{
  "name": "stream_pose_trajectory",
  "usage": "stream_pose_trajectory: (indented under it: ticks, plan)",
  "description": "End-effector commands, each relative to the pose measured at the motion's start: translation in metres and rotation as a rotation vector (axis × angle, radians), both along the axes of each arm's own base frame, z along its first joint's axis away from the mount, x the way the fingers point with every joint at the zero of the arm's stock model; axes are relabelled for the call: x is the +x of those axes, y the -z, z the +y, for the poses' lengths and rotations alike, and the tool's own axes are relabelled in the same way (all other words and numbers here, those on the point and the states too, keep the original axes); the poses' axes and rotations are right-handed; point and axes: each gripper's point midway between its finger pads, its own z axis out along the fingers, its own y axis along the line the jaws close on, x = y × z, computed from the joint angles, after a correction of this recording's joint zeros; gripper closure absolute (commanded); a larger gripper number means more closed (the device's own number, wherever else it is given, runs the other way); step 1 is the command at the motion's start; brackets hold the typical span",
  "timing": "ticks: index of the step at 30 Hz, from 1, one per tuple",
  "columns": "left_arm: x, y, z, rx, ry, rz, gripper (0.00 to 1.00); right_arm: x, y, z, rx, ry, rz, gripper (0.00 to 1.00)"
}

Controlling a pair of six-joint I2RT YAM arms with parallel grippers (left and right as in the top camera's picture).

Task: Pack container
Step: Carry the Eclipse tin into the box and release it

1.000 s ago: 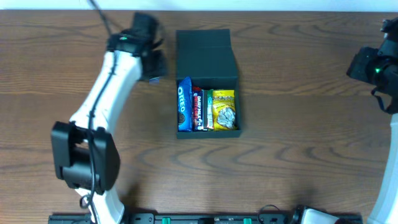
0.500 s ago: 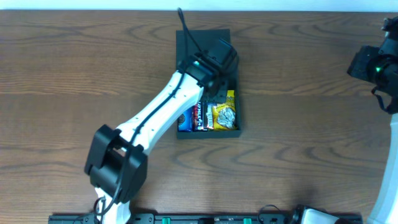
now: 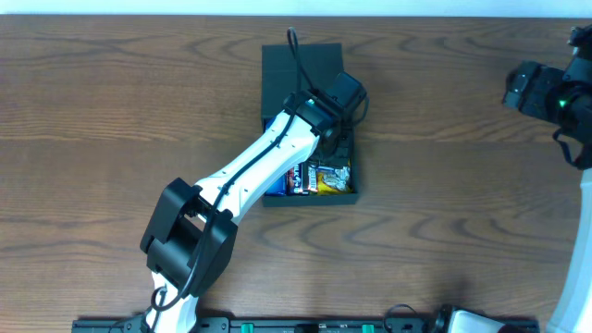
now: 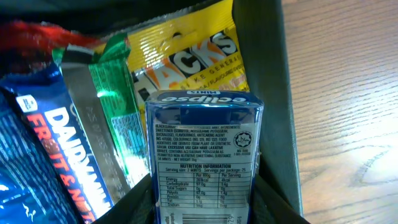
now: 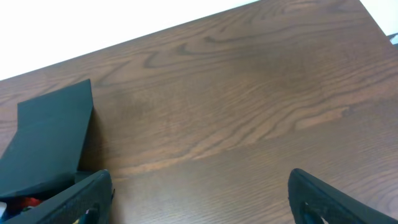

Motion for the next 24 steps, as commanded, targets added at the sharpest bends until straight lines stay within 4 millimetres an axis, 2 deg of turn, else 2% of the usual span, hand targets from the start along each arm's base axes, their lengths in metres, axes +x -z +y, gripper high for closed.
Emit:
stream_pose_trajectory:
  ticks: [1,4,13,20,21,22,23,24]
  plan:
    - [-0.002,0.001,-0.001,-0.007,-0.048,0.022,0.94,-0.002,-0.002,-0.003,-0.009,0.007,-0.004,0.09]
    - [-0.003,0.007,-0.002,-0.005,-0.096,0.042,0.94,-0.002,-0.002,-0.003,-0.009,0.007,-0.005,0.07]
    - [-0.007,0.035,-0.003,0.041,-0.097,0.087,0.94,-0.002,-0.002,-0.003,-0.009,0.007,-0.005,0.07]
    - [-0.006,0.039,-0.004,0.041,-0.094,0.086,0.94,-0.002,-0.002,-0.003,-0.009,0.007,-0.004,0.06]
    - [-0.006,0.039,-0.004,0.041,-0.094,0.087,0.85,-0.002,-0.002,-0.003,-0.009,0.007,-0.004,0.05]
    - [-0.006,0.038,-0.004,0.04,-0.094,0.087,0.68,-0.002,-0.002,-0.003,-0.009,0.007,-0.004,0.05]
    - [-0.005,0.037,-0.004,0.039,-0.095,0.086,0.58,-0.002,-0.002,-0.003,-0.009,0.007,-0.004,0.05]
    - [-0.005,0.035,-0.004,0.035,-0.094,0.081,0.54,-0.002,-0.002,-0.003,-0.009,0.007,-0.004,0.04]
